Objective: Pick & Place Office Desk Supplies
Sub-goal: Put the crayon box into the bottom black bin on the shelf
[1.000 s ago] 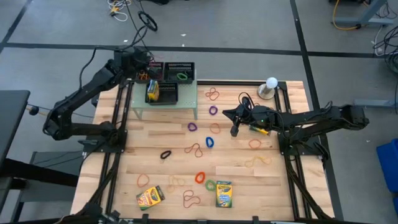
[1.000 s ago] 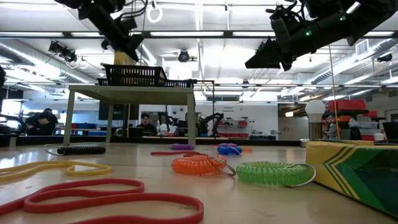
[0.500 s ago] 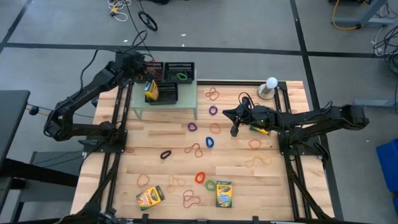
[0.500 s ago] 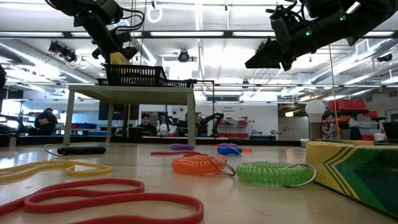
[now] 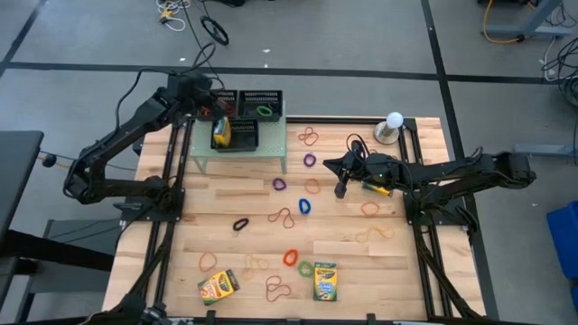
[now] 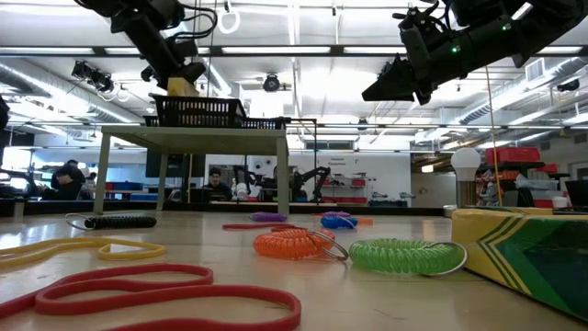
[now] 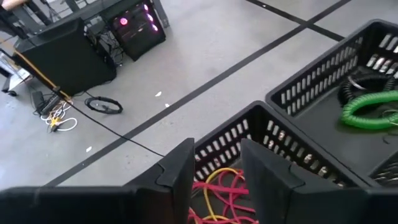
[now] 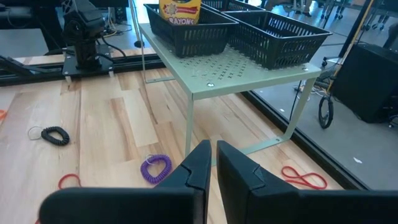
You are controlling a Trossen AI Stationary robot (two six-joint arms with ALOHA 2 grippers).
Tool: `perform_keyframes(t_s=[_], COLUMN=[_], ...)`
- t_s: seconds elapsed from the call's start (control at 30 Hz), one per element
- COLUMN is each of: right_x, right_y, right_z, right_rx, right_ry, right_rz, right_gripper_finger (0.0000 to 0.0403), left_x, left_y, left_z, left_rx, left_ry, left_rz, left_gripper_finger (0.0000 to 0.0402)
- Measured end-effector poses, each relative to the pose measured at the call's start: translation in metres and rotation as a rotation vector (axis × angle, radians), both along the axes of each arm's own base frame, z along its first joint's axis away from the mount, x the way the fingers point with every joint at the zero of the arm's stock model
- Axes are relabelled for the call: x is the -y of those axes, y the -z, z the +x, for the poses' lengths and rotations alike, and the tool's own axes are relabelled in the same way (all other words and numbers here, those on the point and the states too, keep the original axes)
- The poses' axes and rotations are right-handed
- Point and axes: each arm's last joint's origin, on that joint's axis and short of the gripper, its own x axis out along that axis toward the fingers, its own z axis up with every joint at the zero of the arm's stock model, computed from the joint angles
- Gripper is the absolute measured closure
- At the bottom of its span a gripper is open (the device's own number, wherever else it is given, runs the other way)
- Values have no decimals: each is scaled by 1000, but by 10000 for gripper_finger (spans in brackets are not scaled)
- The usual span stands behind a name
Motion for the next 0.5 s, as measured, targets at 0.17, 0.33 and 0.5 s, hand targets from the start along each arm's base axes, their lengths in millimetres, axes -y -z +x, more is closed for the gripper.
perform_keyframes(t_s=[0.17,0.33,0.5], right_x=[0,0,0], right_y=[0,0,0], right_z=[0,0,0], right_rx=[0,0,0], right_ry=[0,0,0], right_rz=[0,0,0], right_gripper_finger=[366,366,366], left_x=[2,18,53], left_y=[-5,-23,-40], left_z=[-3,-13,-20], left_rx=[-11,27,107], left_ry=[-21,16,126], left_rz=[42,125,183], left_gripper_finger=[256,269,306])
